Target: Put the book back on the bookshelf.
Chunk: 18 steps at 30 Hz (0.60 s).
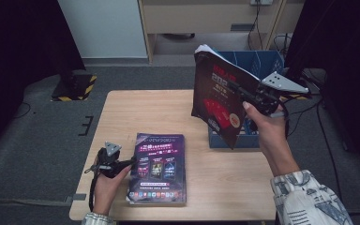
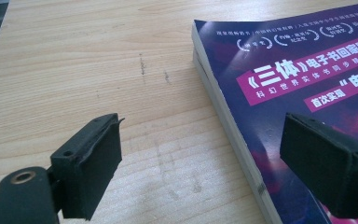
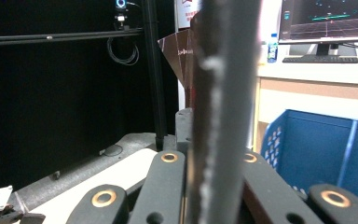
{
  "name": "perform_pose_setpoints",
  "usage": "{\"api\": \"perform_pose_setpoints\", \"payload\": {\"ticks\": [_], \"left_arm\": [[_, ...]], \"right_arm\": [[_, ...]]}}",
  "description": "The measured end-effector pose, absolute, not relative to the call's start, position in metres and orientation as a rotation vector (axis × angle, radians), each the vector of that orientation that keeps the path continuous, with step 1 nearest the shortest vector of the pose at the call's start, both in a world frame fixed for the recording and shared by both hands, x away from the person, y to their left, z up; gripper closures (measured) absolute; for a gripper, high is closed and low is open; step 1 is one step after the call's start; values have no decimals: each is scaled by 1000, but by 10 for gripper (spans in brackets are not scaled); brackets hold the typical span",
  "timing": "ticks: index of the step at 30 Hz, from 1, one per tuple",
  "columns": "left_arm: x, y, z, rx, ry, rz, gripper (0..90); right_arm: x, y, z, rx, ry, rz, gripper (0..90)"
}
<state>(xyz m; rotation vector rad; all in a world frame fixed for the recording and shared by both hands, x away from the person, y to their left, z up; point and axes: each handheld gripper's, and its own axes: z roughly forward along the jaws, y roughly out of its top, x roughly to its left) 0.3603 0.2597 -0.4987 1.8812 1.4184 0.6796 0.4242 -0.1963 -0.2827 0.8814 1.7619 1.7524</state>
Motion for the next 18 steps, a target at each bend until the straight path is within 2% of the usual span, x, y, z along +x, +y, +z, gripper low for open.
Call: {"api": "perform_pose_setpoints", "payload": {"ticks": [18], "left_arm": [[359,259,-498,1881,1413,685,124]], "right_arm": [[425,-226,-281,943,1700,1708,870]]}}
